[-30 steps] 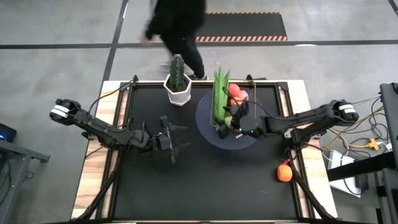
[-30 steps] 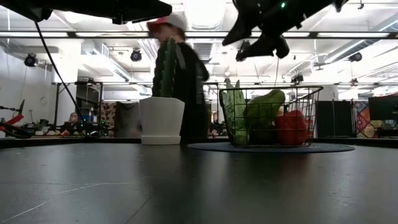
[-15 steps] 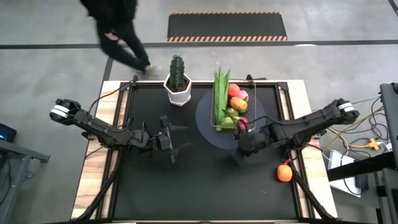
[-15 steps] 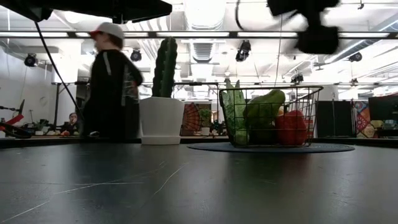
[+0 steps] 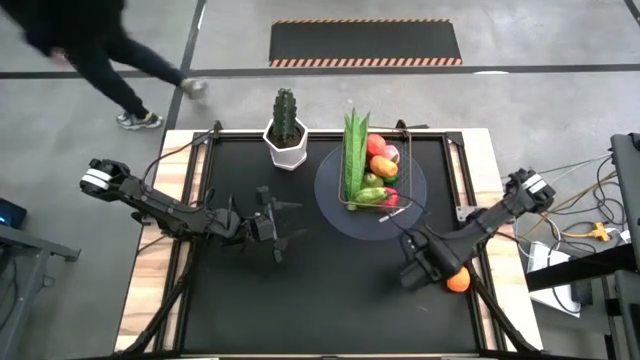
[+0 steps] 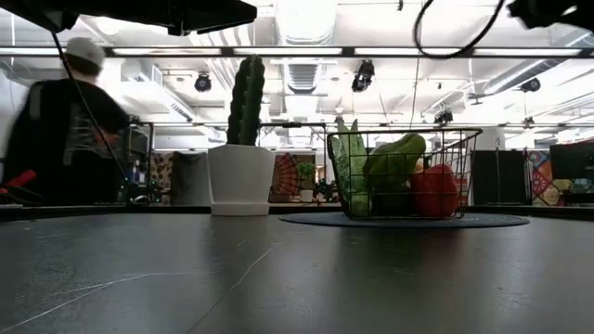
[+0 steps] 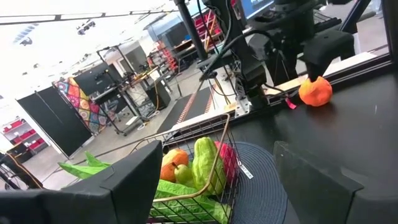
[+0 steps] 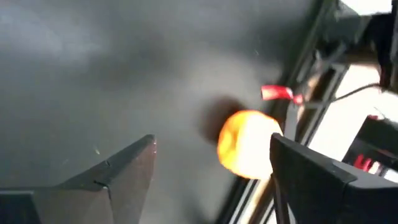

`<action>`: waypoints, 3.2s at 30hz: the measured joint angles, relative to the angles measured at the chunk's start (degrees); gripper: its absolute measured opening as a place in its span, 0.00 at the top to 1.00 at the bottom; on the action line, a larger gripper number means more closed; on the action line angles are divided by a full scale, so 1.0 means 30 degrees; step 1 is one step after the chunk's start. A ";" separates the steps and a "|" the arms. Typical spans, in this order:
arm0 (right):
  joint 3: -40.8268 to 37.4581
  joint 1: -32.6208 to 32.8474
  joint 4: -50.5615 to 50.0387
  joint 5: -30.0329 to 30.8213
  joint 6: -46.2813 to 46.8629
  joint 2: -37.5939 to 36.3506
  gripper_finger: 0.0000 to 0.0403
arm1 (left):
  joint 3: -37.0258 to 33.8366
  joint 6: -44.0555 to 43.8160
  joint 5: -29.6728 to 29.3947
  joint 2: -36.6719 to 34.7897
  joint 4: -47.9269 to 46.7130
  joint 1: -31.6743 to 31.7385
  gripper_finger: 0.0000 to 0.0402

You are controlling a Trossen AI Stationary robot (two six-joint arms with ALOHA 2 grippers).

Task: Build produce basket
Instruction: Put the orange into the gold wire basket

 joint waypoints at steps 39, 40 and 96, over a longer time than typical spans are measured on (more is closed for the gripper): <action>-0.8808 0.3616 0.7373 -0.4811 0.5724 -0.0678 0.20 | 0.0000 0.0045 0.0000 0.0102 -0.0050 0.0001 0.28; -0.8849 0.3616 0.7431 -0.4809 0.5741 -0.0675 0.21 | 0.0000 0.0045 0.0000 0.0102 -0.0050 0.0001 0.28; -0.2991 -1.6701 1.5418 1.3245 -2.4772 -0.0583 0.38 | 0.0007 -0.6453 0.0007 0.0532 0.1218 0.0001 0.28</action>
